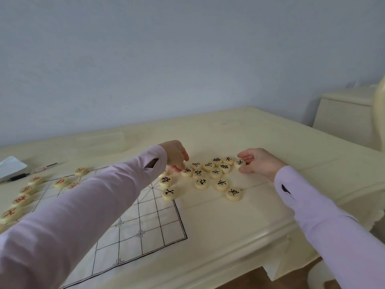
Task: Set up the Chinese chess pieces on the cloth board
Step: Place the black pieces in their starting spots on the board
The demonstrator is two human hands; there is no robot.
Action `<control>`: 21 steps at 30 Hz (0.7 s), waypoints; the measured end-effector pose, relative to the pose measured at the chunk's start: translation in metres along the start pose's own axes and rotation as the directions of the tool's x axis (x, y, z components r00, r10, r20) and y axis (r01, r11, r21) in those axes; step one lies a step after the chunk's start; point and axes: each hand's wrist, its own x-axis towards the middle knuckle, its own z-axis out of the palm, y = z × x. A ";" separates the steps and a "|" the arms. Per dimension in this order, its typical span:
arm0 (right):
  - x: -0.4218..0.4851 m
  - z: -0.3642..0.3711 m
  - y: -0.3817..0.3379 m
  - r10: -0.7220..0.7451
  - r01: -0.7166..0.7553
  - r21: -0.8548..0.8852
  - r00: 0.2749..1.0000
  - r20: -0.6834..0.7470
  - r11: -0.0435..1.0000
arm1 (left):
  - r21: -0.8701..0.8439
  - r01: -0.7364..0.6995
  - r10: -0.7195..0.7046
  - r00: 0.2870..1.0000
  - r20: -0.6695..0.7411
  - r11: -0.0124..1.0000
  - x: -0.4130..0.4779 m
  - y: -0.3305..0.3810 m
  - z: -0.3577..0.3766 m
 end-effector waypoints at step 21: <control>0.021 0.000 0.007 0.071 -0.071 0.003 0.997 0.037 0.997 | -0.251 -0.005 -0.041 0.983 -0.178 0.968 0.025 -0.003 0.006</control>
